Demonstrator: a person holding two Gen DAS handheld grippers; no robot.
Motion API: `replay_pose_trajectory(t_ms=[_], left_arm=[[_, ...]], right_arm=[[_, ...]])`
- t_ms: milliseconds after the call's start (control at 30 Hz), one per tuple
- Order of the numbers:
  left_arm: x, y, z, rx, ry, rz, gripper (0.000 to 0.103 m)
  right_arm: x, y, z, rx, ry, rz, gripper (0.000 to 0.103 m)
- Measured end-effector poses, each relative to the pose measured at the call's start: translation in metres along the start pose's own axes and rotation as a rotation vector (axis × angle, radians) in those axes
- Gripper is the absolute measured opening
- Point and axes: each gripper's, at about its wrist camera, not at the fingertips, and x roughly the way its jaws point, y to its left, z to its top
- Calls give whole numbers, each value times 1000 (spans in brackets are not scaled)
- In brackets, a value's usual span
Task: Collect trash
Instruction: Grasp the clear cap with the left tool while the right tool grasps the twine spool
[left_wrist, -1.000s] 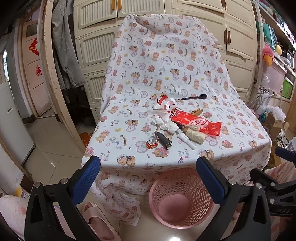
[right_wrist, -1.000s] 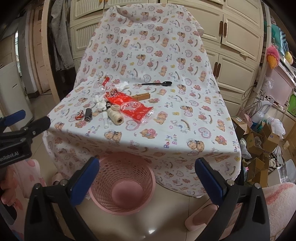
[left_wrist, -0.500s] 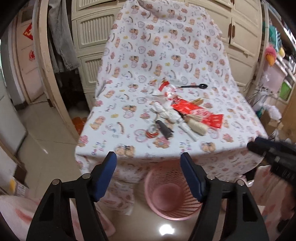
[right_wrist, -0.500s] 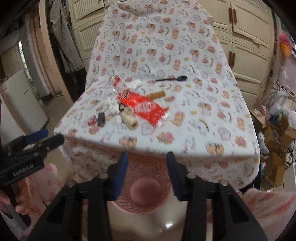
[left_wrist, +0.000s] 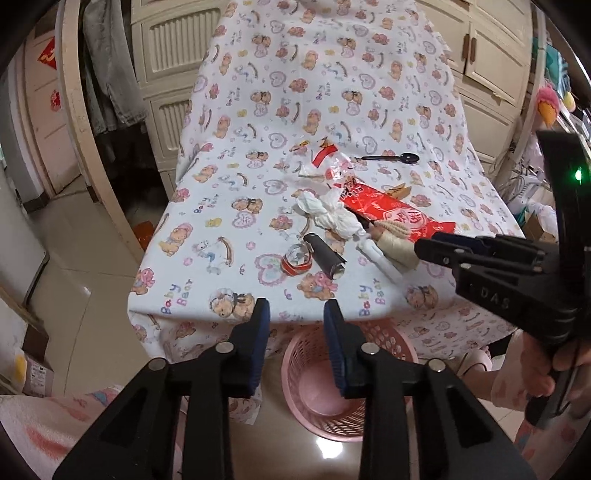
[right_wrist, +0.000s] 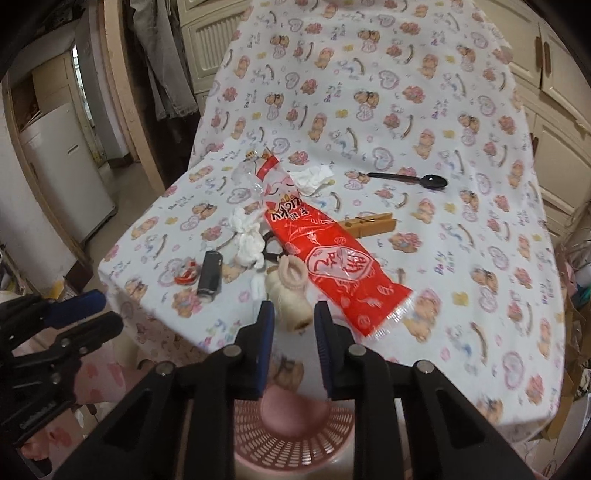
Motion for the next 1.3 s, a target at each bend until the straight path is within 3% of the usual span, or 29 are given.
replay_pose_trajectory(t_ms=[33, 67, 200, 367, 500, 600, 667, 700, 733, 1067, 1200, 1300], left_arm=[[4, 2, 2, -12, 12, -14, 46], [8, 4, 5, -25, 20, -25, 49], [24, 11, 16, -65, 57, -91, 49], [44, 15, 30, -47, 60, -31, 48], [64, 18, 35, -44, 102, -15, 35], [71, 18, 34, -65, 122, -42, 33], [73, 15, 33, -60, 118, -26, 22], [73, 14, 33, -57, 116, -15, 4], [73, 14, 33, -62, 116, -20, 0], [34, 23, 33, -96, 29, -86, 0], [33, 35, 34, -131, 32, -122, 1], [44, 40, 35, -162, 65, -152, 23]], right_arm=[[5, -2, 0, 7, -1, 6, 21], [9, -5, 0, 20, -1, 13, 21], [24, -9, 1, 68, 14, 34, 24], [33, -4, 4, 41, 22, 34, 26], [33, -5, 1, 62, 23, 46, 24], [35, -3, -2, 34, 49, 59, 24], [35, 0, -5, 16, 44, 46, 24], [35, 0, -5, 15, 41, 34, 23], [33, 0, -6, 27, 34, 25, 23], [-2, -14, -3, 106, -56, 30, 22], [-18, -27, -1, 164, -108, 17, 22], [-23, -36, 0, 199, -113, 21, 22]])
